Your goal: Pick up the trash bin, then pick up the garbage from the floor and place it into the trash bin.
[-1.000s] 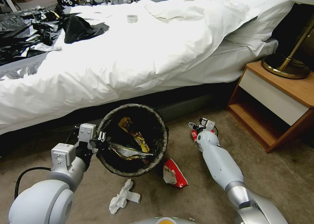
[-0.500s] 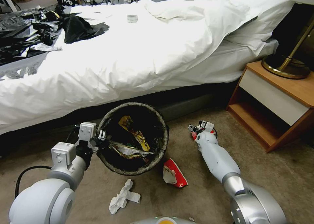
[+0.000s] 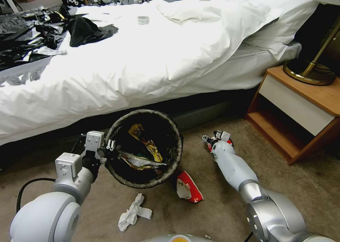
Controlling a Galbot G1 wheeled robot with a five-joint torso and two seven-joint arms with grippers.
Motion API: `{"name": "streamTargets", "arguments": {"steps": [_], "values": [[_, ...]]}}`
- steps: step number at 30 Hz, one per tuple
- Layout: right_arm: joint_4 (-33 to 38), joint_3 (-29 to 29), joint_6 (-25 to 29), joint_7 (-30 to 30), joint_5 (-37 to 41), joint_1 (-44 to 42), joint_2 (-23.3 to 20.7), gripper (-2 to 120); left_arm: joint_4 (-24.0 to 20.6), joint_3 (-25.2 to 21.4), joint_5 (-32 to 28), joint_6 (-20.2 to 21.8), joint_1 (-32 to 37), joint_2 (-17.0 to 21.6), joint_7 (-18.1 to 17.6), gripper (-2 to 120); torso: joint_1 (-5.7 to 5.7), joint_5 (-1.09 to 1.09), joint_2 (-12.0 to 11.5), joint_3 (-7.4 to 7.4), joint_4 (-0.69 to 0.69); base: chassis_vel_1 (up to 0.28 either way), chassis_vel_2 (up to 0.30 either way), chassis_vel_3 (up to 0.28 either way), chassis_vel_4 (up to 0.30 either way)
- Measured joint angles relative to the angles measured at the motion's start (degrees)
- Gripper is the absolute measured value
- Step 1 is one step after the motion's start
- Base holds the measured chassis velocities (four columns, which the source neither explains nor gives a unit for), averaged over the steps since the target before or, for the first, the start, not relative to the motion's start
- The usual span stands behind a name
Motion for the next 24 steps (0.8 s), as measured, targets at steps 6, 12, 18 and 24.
{"name": "streamTargets", "arguments": {"steps": [6, 12, 18, 24], "values": [[-1.51, 0.01, -0.1, -1.02, 1.49, 0.67, -0.63, 75, 0.0, 0.01, -0.26, -0.01, -0.54, 0.17, 0.07, 1, 0.0, -0.01, 0.0, 0.0, -0.01, 0.0, 0.0, 0.0, 0.0], [-2.26, 0.01, -0.12, -1.77, 1.96, 1.05, -0.89, 55, 0.0, 0.08, -0.3, -0.01, -0.78, -0.04, 0.13, 1, 0.0, -0.01, 0.0, 0.0, -0.01, 0.0, 0.0, 0.0, 0.0], [-2.53, -0.02, -0.14, -2.25, 2.17, 1.11, -0.85, 32, 0.0, 0.18, -0.23, -0.01, -0.45, -0.27, 0.23, 1, 0.0, 0.01, 0.0, 0.0, 0.01, 0.0, 0.0, 0.0, 0.0], [-2.3, -0.02, -0.14, -2.26, 2.4, 0.87, -0.96, 12, 0.0, 0.16, -0.2, -0.02, -0.38, -0.27, 0.23, 1, 0.0, 0.0, 0.0, 0.0, 0.0, 0.0, 0.0, 0.0, 0.0]]}}
